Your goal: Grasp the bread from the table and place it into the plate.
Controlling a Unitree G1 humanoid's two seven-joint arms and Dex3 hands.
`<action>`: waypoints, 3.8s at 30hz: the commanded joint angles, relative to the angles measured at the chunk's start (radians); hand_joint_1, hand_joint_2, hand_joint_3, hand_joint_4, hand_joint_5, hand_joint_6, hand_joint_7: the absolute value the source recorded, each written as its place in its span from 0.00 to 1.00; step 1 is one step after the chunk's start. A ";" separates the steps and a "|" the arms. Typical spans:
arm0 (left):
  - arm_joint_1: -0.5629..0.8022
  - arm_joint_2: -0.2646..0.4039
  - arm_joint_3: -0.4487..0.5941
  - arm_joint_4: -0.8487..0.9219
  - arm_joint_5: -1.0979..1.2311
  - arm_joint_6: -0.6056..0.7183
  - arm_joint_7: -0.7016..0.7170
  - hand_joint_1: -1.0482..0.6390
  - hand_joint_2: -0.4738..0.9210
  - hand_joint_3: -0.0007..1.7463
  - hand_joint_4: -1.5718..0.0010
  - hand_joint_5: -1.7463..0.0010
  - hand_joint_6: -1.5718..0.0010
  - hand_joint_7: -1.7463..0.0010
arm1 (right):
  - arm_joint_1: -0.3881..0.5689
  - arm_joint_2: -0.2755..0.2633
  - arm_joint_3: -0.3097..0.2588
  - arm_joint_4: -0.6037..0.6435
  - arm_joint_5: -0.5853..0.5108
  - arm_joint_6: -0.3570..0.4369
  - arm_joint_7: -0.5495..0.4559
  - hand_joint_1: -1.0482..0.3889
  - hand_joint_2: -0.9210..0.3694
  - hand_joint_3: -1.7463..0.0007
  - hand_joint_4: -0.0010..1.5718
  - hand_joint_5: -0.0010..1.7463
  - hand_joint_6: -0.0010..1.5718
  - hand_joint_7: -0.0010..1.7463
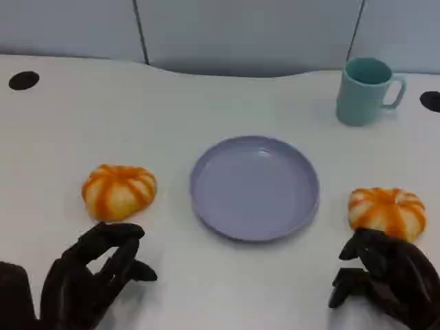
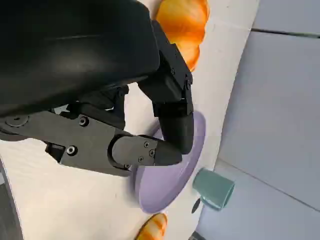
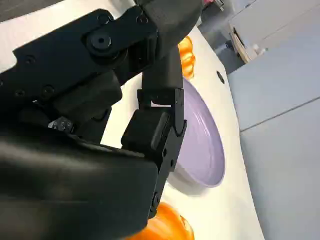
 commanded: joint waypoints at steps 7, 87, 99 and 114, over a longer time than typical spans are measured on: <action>0.002 0.016 0.008 0.002 -0.003 -0.014 -0.011 0.36 1.00 0.12 0.53 0.17 0.55 0.40 | -0.006 -0.006 -0.009 0.004 0.010 -0.012 0.004 0.13 0.09 1.00 0.91 0.46 0.79 0.47; -0.432 0.547 -0.408 0.073 1.235 -0.193 0.164 0.21 0.95 0.00 0.96 0.96 0.88 1.00 | -0.008 0.013 -0.001 -0.007 -0.002 -0.015 -0.011 0.12 0.09 1.00 0.91 0.47 0.76 0.50; -0.647 0.491 -0.556 0.420 1.252 -0.117 0.198 0.23 0.94 0.00 0.97 0.97 0.92 1.00 | -0.003 0.009 -0.004 -0.019 0.006 0.015 -0.020 0.11 0.10 1.00 0.91 0.48 0.77 0.51; -0.935 0.329 -0.695 0.993 1.227 -0.137 0.354 0.29 0.87 0.00 0.99 0.99 0.92 0.99 | 0.007 0.006 -0.004 -0.019 0.004 0.000 -0.010 0.13 0.09 1.00 0.91 0.46 0.76 0.50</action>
